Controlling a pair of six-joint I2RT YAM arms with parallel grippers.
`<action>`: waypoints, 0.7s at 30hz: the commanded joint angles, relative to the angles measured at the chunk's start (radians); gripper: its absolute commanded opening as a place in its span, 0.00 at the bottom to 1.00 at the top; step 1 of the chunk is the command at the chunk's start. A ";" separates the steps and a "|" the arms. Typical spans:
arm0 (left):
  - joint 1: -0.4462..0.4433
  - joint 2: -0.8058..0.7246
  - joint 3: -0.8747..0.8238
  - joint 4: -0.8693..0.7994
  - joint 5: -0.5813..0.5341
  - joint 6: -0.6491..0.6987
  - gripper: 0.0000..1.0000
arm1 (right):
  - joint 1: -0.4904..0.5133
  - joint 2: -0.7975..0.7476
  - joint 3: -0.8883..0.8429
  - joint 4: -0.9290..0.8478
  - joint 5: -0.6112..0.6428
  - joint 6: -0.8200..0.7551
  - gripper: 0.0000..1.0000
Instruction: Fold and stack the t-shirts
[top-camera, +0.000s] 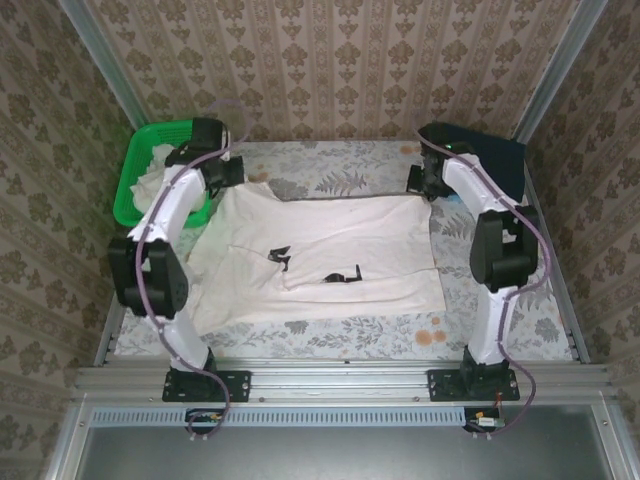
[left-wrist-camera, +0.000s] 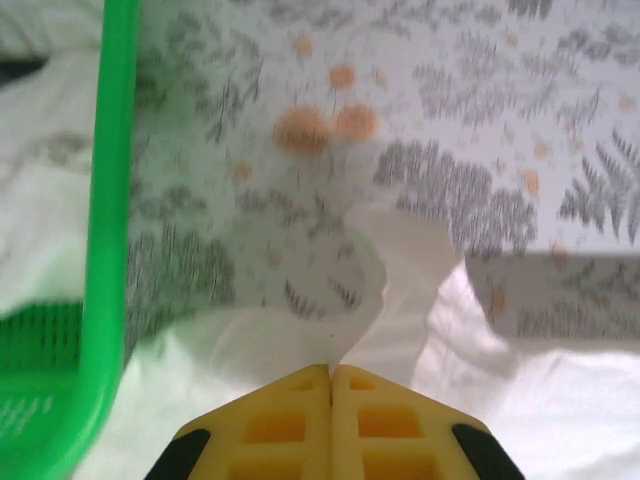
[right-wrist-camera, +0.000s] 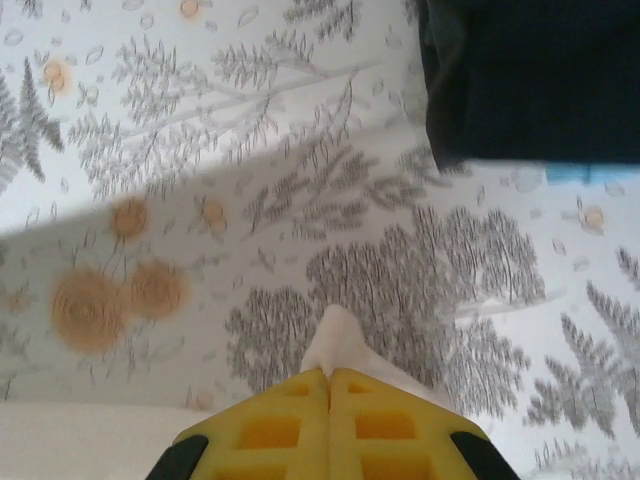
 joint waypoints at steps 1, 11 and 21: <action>0.013 -0.149 -0.169 0.037 -0.007 -0.041 0.00 | -0.007 -0.124 -0.162 0.074 -0.048 0.025 0.03; 0.013 -0.590 -0.697 0.076 0.026 -0.128 0.00 | -0.009 -0.350 -0.546 0.196 -0.045 0.057 0.03; 0.015 -0.681 -0.918 0.081 0.039 -0.187 0.00 | -0.009 -0.377 -0.675 0.196 -0.045 0.046 0.03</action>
